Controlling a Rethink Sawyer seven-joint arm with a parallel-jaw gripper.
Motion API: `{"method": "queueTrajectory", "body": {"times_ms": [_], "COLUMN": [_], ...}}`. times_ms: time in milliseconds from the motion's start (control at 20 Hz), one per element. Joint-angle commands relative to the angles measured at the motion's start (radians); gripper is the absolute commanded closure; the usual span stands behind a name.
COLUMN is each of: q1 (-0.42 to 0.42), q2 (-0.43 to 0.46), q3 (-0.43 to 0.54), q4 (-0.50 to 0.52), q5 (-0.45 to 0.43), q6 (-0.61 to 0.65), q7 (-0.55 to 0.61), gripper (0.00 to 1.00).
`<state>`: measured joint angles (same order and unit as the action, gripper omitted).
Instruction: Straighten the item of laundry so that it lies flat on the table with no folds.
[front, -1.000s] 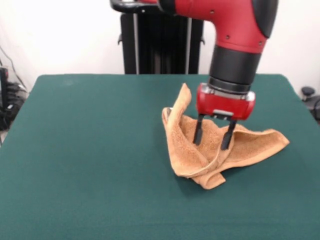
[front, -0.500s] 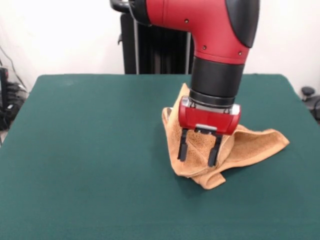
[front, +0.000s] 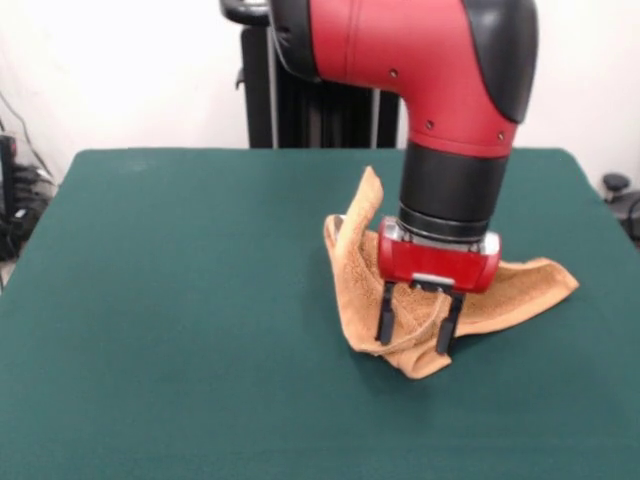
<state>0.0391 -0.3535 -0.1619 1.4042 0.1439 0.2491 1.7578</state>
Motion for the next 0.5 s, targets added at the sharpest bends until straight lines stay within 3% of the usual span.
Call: {"method": "queueTrajectory", "body": {"times_ms": [50,300,500], "q1": [0.04,0.025,0.031], "q2": [0.1,0.17,0.168], "q3": [0.104,0.135,0.126], "q4": [-0.011,-0.046,-0.037], "q5": [-0.052,-0.067,-0.067], "q6": [-0.001,-0.089,-0.087], "q7": [0.081,0.075,0.09], "gripper": [0.0,0.0,0.0]}}
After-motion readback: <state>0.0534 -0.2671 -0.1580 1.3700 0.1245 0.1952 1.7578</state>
